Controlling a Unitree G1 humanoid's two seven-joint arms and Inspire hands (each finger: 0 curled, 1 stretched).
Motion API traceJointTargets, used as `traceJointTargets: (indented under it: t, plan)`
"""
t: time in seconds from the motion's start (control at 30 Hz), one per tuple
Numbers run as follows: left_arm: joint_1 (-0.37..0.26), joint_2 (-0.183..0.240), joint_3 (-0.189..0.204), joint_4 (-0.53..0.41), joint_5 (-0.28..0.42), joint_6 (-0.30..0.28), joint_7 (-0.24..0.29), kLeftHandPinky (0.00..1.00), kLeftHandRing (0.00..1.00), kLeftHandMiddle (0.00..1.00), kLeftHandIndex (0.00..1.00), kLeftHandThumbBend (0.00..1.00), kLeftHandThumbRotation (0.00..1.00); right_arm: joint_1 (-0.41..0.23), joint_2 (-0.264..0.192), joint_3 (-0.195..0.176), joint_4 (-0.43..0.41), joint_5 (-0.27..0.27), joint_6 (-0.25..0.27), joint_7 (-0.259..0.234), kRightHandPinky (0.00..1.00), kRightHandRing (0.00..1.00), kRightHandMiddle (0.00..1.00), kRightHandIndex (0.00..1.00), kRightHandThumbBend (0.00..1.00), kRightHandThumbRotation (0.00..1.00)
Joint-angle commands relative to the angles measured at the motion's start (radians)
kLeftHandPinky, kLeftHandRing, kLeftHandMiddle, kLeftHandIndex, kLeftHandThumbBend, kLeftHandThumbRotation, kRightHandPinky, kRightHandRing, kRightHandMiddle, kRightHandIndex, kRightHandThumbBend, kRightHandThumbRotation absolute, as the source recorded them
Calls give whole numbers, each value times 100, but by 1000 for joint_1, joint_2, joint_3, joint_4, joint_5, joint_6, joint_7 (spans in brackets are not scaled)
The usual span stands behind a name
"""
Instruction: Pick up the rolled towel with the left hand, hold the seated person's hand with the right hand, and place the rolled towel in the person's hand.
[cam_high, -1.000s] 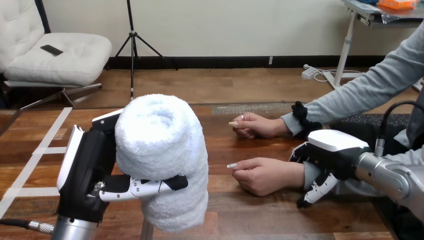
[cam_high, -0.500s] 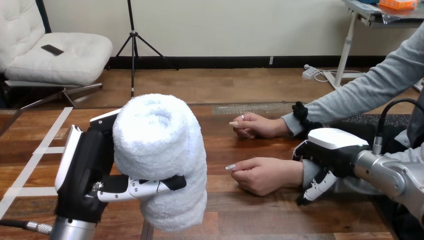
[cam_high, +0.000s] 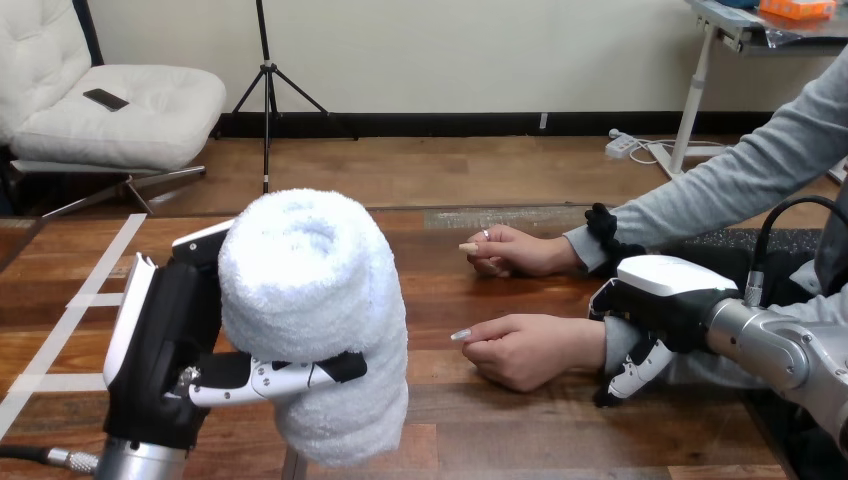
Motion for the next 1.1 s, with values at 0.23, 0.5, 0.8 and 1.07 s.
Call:
traceJointTargets:
  t: [0.23,0.5,0.8,1.07]
  plan:
    - [-34,-1,11,-54,-9,-28,13,20,26,33,35,63,0,-52,5,-11,18,15,-18,-30,34,38,44,45,85,15]
    - [-32,-1,7,-58,-23,-18,7,20,26,33,35,63,0,-51,4,-8,14,13,-19,-32,34,38,45,45,78,15]
    - [-35,0,9,-53,-15,-26,8,20,26,33,35,62,0,-50,2,-4,9,5,-25,-43,33,38,44,45,69,16]
    - [-35,1,12,-54,-9,-28,11,20,26,32,35,62,0,-47,0,-5,9,5,-42,-60,33,37,43,45,63,16]
